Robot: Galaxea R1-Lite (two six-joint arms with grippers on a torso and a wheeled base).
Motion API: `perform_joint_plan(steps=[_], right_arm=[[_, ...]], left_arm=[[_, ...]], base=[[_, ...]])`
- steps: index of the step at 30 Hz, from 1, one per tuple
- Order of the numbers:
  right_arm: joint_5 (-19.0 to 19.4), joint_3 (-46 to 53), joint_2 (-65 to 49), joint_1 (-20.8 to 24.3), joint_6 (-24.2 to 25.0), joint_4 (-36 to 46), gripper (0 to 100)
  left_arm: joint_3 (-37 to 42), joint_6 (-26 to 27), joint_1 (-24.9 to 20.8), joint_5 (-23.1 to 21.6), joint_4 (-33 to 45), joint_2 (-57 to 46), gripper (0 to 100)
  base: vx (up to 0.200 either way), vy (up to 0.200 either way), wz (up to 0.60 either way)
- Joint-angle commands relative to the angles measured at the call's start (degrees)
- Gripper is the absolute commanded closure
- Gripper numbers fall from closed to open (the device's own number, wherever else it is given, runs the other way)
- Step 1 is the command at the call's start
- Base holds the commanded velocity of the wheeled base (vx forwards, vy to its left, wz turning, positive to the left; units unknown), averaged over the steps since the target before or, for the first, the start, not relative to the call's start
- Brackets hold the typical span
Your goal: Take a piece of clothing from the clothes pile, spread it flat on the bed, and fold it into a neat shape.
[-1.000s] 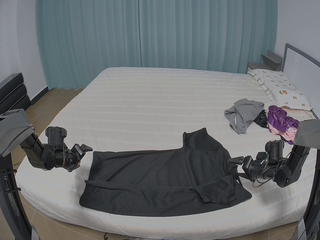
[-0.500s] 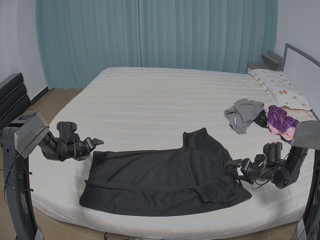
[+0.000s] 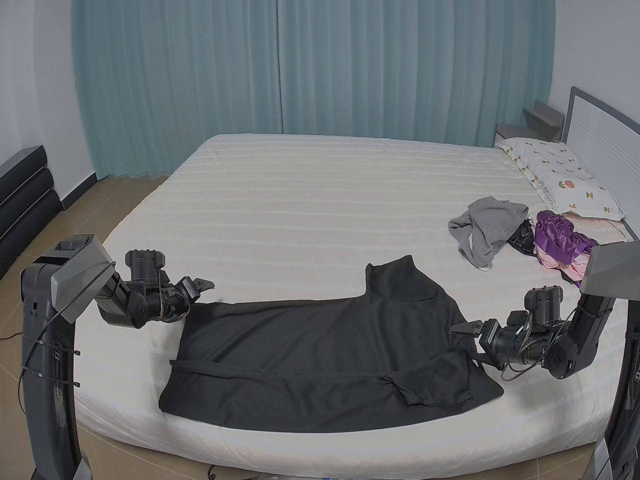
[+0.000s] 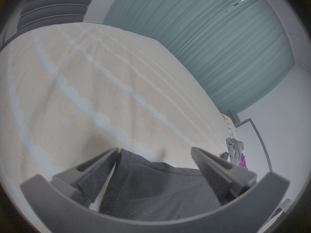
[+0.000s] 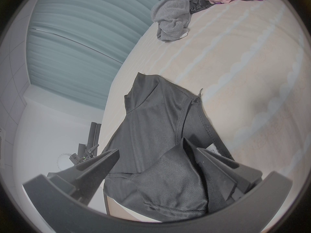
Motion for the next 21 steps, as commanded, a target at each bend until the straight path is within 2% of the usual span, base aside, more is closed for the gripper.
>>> perform_joint_plan(steps=[1,7,12,18,21], right_arm=[[-0.05,-0.06,0.13,0.01,0.0,-0.02,0],[-0.32,-0.15,0.4,0.63,0.09,-0.02,0],[-0.58,-0.15,0.75,0.81,0.35,-3.27,0],[-6.91,-4.28,0.4,2.21,-0.17,-4.94,0],[-7.87,-10.61,0.92,2.04,-0.61,-2.92,0]], left_arm=[[0.06,-0.97,0.0,0.6,-0.24,0.41,100],[3.05,-1.14,0.09,5.43,-3.14,0.06,100],[4.45,-3.16,0.27,8.25,-9.47,0.58,100],[4.54,-7.03,0.71,8.33,-10.61,-0.03,100],[4.54,-8.17,0.71,8.25,-10.61,-0.12,100]], base=[[0.0,0.0,0.0],[0.0,0.0,0.0],[0.0,0.0,0.0],[0.0,0.0,0.0],[0.0,0.0,0.0]])
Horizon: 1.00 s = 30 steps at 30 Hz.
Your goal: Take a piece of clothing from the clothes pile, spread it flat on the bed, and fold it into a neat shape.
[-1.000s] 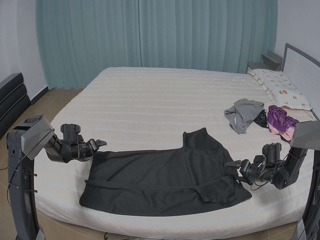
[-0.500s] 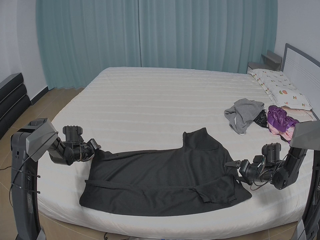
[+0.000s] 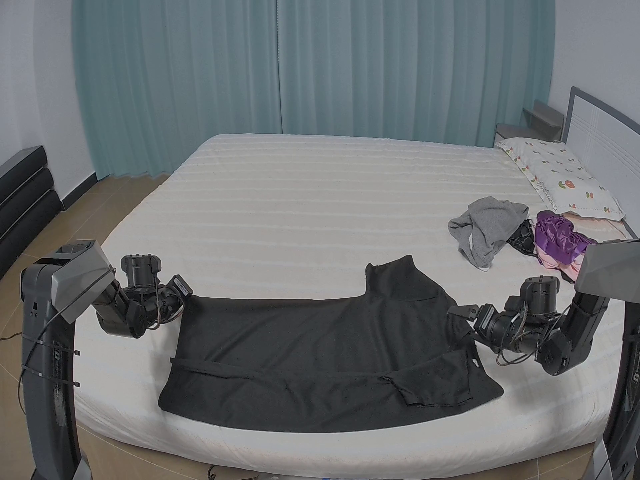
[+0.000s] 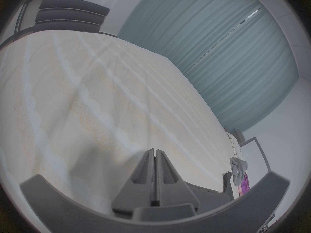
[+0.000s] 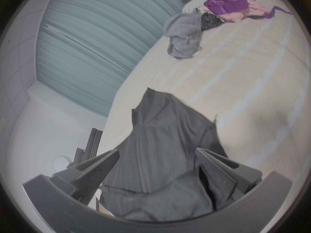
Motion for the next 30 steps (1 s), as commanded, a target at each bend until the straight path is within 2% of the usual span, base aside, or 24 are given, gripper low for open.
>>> perform_joint_plan(steps=[1,5,13,18,21,30], right_arm=[[-1.95,-10.51,0.74,0.28,-0.59,3.99,0],[-2.13,-20.97,4.6,1.16,-1.47,11.98,0],[-2.83,-42.15,13.48,1.34,-7.01,28.16,0],[-8.37,-55.69,20.42,2.66,-7.8,38.53,0],[-10.74,-62.37,23.76,2.83,-7.8,40.99,0],[-11.27,-72.56,28.95,2.83,-7.8,44.59,0]], left_arm=[[0.19,-1.81,0.21,-0.03,-0.26,-0.51,100],[0.45,-1.9,0.21,0.06,-0.26,-0.6,100],[1.33,-1.81,0.21,-0.03,-0.44,-0.95,100],[1.33,-1.81,0.21,-0.03,-0.35,-0.95,100],[1.51,-1.72,0.21,-0.03,-0.35,-0.95,100],[1.51,-1.63,0.21,-0.12,-0.35,-0.95,100]], base=[[0.0,0.0,0.0],[0.0,0.0,0.0],[0.0,0.0,0.0],[0.0,0.0,0.0],[0.0,0.0,0.0],[0.0,0.0,0.0]])
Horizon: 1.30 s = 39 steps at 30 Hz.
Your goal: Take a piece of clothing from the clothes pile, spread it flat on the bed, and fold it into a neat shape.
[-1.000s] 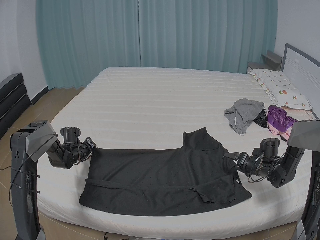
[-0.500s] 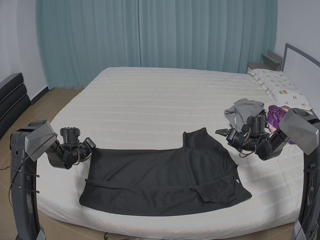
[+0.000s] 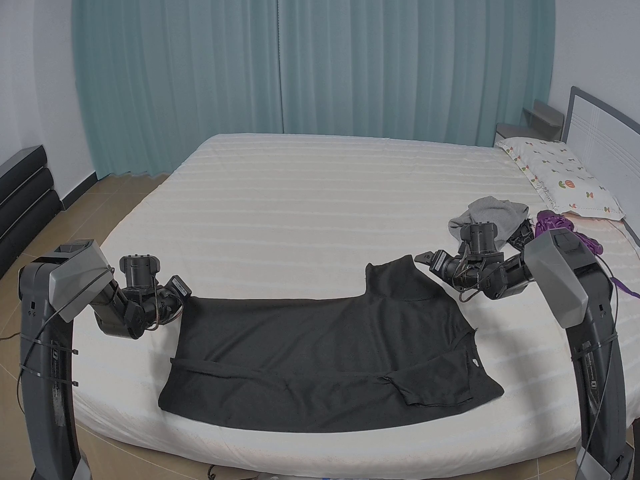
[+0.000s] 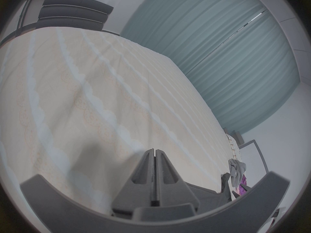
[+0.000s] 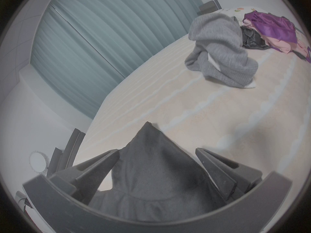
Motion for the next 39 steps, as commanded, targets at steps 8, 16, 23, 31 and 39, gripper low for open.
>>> perform_joint_plan(steps=[8,16,23,31,39], right_arm=[[-1.43,-8.89,7.27,0.21,-0.22,3.48,0],[-1.52,-8.89,7.27,0.74,-0.22,3.48,100],[-2.66,-8.62,6.56,0.03,-1.27,4.18,100],[-2.66,-8.62,5.24,-0.85,-1.71,5.85,100],[-2.75,-7.92,2.08,-1.55,0.49,5.59,100]], left_arm=[[-0.02,0.06,-0.05,-0.06,0.0,-0.18,100],[-0.28,-0.11,-0.05,-0.06,0.0,-0.09,100],[-0.55,-0.11,0.04,-0.06,0.0,0.17,100],[-0.19,0.24,-0.4,0.29,0.0,-0.27,100],[-0.72,0.24,0.12,5.13,0.09,-1.32,100]], base=[[0.0,0.0,0.0],[0.0,0.0,0.0],[0.0,0.0,0.0],[0.0,0.0,0.0],[0.0,0.0,0.0]])
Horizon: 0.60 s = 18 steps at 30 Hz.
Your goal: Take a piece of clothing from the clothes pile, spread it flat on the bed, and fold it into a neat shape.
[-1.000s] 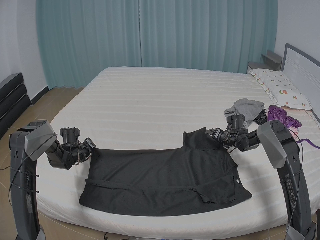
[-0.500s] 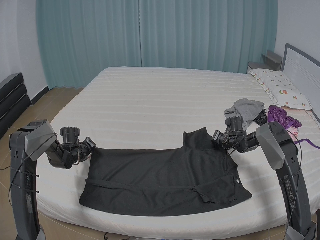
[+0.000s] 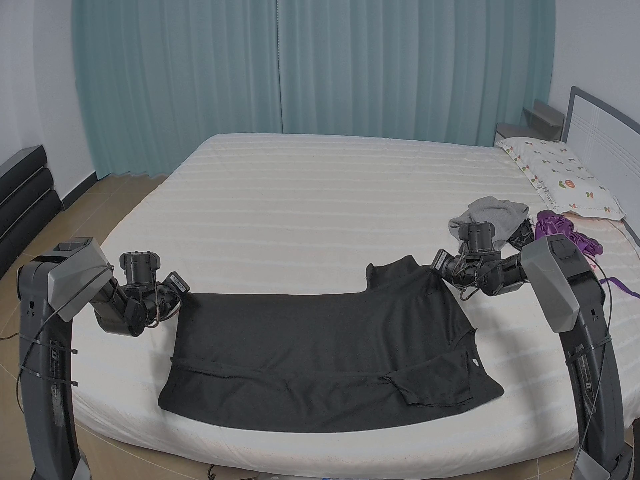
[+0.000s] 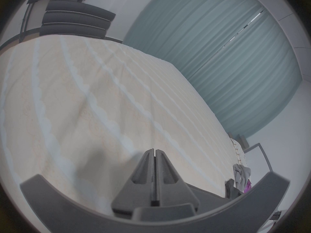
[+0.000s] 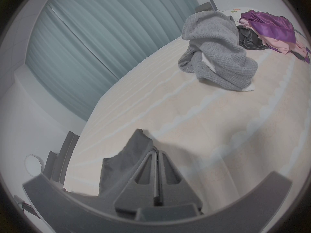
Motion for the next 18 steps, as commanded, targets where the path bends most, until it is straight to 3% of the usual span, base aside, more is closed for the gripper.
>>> perform_joint_plan(steps=[1,4,18], right_arm=[[-0.14,0.51,-2.26,-0.49,0.87,0.05,100],[-0.49,2.36,-4.28,-0.49,3.5,-0.56,100],[-0.58,6.32,-5.25,-1.02,3.42,-5.83,100]], left_arm=[[-0.22,-0.03,0.38,0.8,-0.15,-0.71,100],[0.22,-0.12,0.38,1.15,-0.24,-1.94,100],[0.57,-0.12,0.73,1.24,-0.24,-2.3,100]], base=[[0.0,0.0,0.0],[0.0,0.0,0.0],[0.0,0.0,0.0]])
